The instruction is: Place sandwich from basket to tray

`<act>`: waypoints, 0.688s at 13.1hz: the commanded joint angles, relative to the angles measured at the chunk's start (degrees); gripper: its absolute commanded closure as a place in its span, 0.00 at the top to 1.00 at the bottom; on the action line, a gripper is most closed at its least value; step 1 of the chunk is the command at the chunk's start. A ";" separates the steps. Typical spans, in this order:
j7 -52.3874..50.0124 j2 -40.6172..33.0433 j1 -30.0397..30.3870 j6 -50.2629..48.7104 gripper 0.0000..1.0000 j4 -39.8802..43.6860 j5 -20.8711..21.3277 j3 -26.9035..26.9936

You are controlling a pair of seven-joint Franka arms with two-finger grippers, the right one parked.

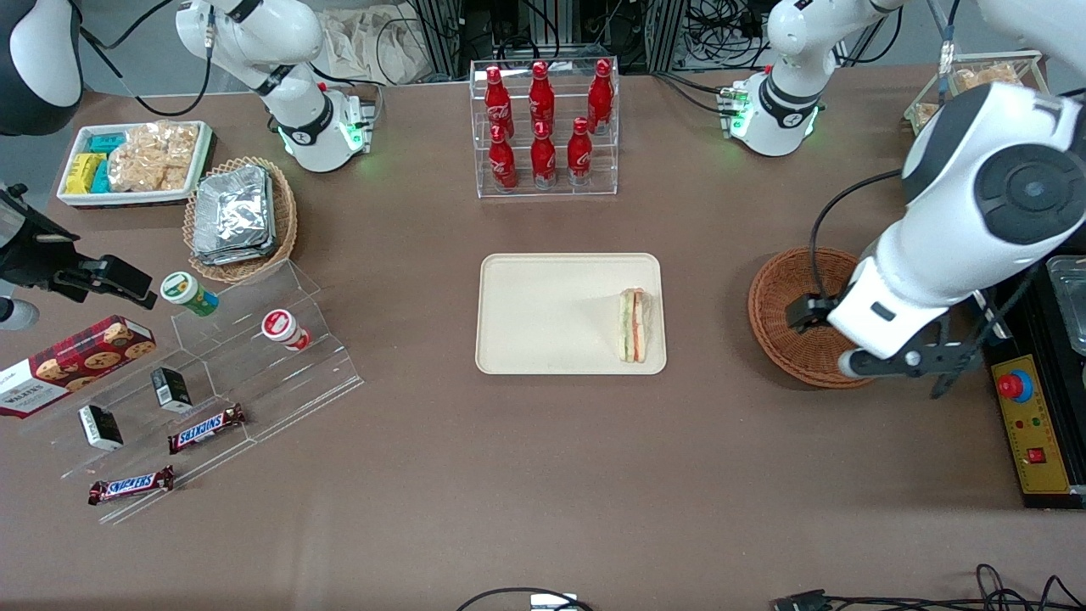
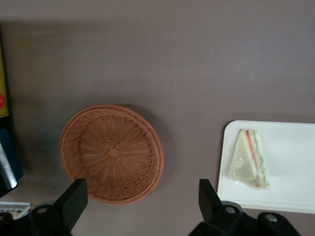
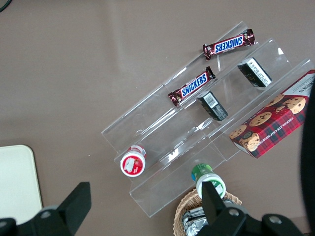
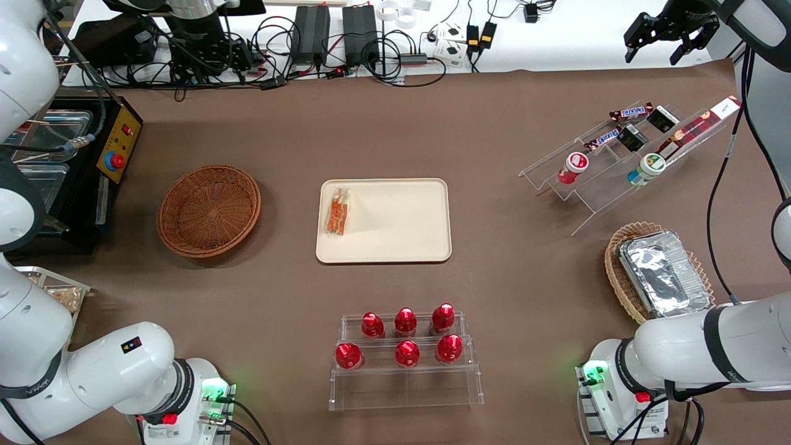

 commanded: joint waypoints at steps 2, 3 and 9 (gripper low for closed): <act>1.18 -6.68 -3.45 -3.00 1.00 -0.93 -3.42 4.88; 1.53 -8.25 -6.69 -2.65 1.00 -0.84 -6.31 10.40; 8.99 -16.61 -28.23 0.25 1.00 -2.77 -18.47 43.90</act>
